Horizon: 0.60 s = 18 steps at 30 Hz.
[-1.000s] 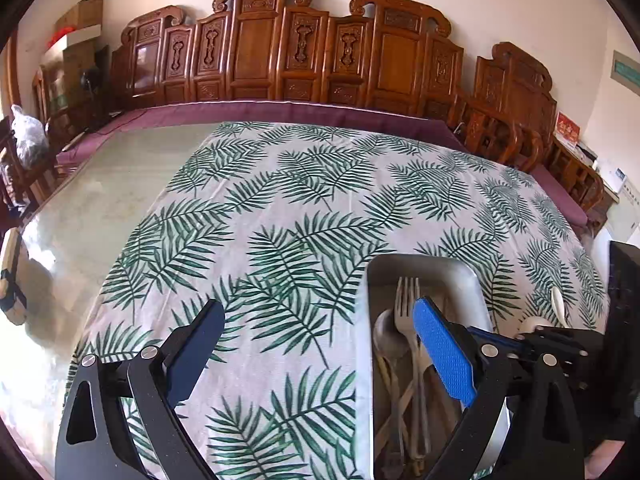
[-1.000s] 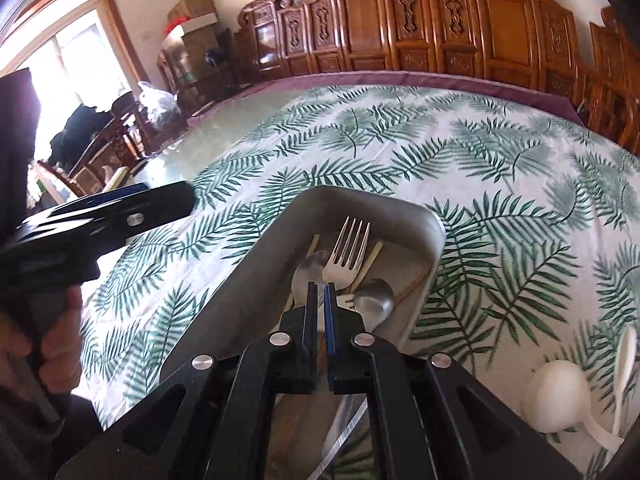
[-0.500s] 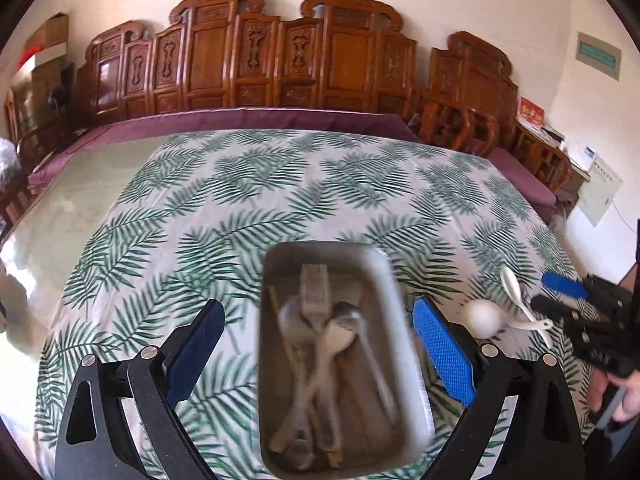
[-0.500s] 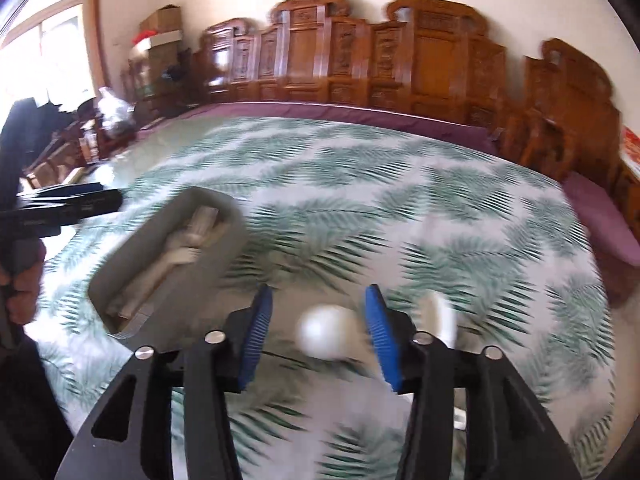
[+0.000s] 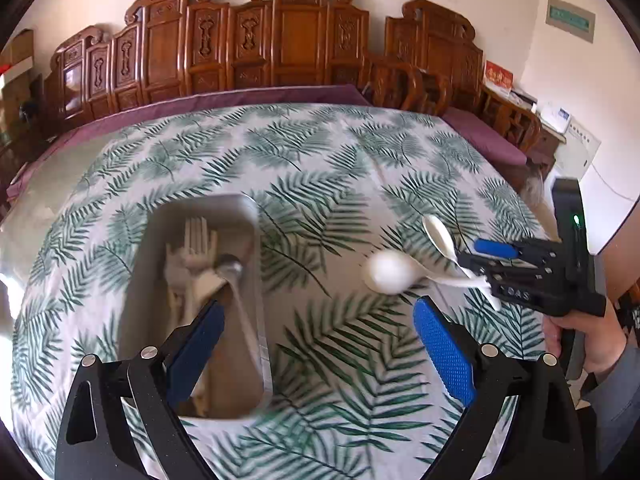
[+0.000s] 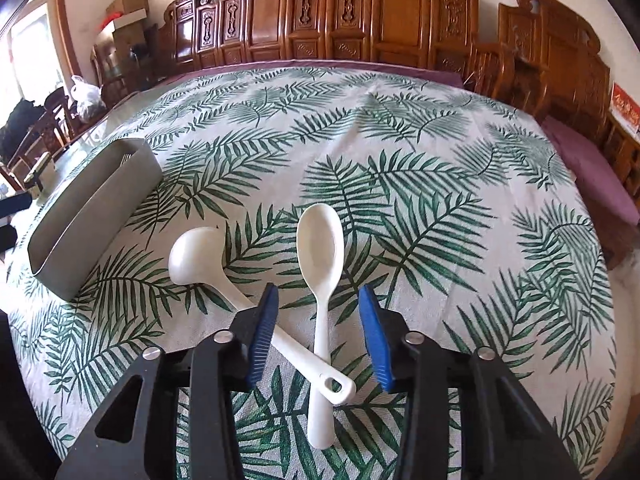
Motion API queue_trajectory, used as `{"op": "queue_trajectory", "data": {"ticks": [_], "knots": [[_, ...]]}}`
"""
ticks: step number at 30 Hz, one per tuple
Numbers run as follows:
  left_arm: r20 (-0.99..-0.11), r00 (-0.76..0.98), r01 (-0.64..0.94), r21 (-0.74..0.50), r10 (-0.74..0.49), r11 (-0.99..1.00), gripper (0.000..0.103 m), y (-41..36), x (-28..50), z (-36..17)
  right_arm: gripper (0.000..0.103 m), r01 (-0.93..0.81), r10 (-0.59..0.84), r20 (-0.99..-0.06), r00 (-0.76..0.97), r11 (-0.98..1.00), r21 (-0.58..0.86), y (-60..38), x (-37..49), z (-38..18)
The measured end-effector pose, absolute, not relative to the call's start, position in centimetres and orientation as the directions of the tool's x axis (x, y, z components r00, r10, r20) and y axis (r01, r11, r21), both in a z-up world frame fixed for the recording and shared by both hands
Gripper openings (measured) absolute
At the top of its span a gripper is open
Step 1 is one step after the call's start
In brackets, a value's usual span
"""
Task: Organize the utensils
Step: 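Grasp a white plastic spoon by its handle with the right gripper, then grasp the white plastic ladle by its handle with the left gripper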
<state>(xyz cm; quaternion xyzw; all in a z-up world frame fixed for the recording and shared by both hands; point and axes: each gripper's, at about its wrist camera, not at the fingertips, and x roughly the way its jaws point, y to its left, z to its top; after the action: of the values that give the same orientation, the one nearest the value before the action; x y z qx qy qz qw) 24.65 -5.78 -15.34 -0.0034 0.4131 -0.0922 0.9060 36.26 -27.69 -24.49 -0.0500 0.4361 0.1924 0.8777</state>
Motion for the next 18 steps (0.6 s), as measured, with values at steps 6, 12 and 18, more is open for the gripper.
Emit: {"op": "queue_trajectory", "data": {"ticks": [6, 12, 18], "knots": [[-0.782, 0.604, 0.164, -0.065, -0.152, 0.984, 0.092, -8.9, 24.6, -17.3, 0.023, -0.414, 0.258, -0.821, 0.509, 0.910, 0.029, -26.4, 36.2, -26.1], [-0.812, 0.569, 0.160, -0.047, -0.132, 0.986, 0.092, -11.3, 25.4, -19.2, 0.008, -0.420, 0.289, -0.832, 0.474, 0.904, 0.075, -27.4, 35.9, -25.8], [-0.825, 0.554, 0.141, -0.040, -0.112, 0.989, 0.092, -13.5, 27.1, -20.4, 0.008, -0.377, 0.323, -0.790, 0.521, 0.918, 0.126, -30.2, 35.4, -24.0]]}}
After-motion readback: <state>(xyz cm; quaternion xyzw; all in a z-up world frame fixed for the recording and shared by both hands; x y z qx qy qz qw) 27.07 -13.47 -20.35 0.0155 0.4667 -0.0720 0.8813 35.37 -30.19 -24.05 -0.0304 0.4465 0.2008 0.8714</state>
